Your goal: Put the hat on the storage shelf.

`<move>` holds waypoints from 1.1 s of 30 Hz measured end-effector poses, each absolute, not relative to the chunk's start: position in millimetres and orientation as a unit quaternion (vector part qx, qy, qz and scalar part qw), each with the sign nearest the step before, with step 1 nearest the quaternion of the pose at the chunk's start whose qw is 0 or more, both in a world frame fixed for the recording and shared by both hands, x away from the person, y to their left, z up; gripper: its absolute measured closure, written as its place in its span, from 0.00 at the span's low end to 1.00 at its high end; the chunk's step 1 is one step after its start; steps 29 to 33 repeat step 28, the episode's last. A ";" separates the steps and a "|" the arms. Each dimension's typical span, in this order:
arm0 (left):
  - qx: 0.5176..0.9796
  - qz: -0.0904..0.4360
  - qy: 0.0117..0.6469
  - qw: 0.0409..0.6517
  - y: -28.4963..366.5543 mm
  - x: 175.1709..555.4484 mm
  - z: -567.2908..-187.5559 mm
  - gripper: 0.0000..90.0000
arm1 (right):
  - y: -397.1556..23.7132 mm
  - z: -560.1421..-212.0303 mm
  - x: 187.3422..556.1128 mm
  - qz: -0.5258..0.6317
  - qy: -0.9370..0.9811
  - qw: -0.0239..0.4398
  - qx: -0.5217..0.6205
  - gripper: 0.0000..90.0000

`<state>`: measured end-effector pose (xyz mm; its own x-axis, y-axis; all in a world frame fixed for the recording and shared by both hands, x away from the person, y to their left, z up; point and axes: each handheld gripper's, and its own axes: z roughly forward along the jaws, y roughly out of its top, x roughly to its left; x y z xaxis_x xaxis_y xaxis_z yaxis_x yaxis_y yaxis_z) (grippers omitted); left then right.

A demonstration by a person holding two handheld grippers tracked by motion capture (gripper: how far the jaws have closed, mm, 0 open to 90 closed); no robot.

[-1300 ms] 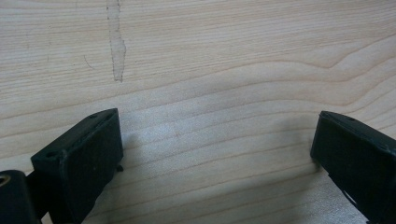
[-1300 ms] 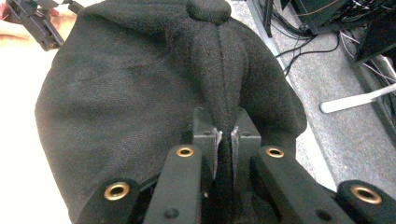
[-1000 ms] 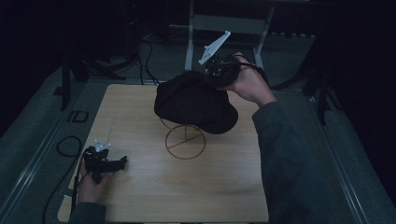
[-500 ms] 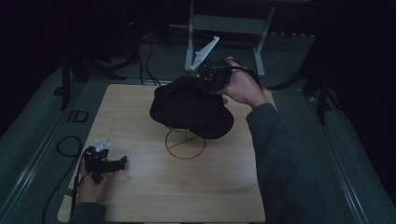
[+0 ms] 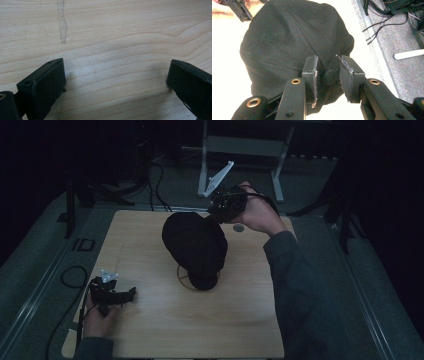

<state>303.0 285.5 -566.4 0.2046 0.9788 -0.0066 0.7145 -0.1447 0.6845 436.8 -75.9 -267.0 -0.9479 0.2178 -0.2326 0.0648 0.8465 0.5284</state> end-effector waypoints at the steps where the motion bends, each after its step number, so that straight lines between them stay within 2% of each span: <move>1: 0.721 0.230 0.587 0.287 285.5 303.0 -566.4 0.02 | -75.4 -267.0 436.4 0.267 0.950 0.143 0.075 0.73; 11: 0.721 0.229 0.587 0.287 285.6 303.0 -566.3 0.02 | -81.4 -277.1 440.6 0.247 0.955 0.141 0.087 0.63; 20: 0.721 0.230 0.587 0.288 285.6 303.0 -566.4 0.02 | -93.4 -298.2 445.0 0.244 0.956 0.127 0.098 0.57; 33: 0.721 0.230 0.587 0.288 285.5 303.0 -566.4 0.02 | -113.9 -300.1 441.3 0.257 0.951 0.131 0.111 0.54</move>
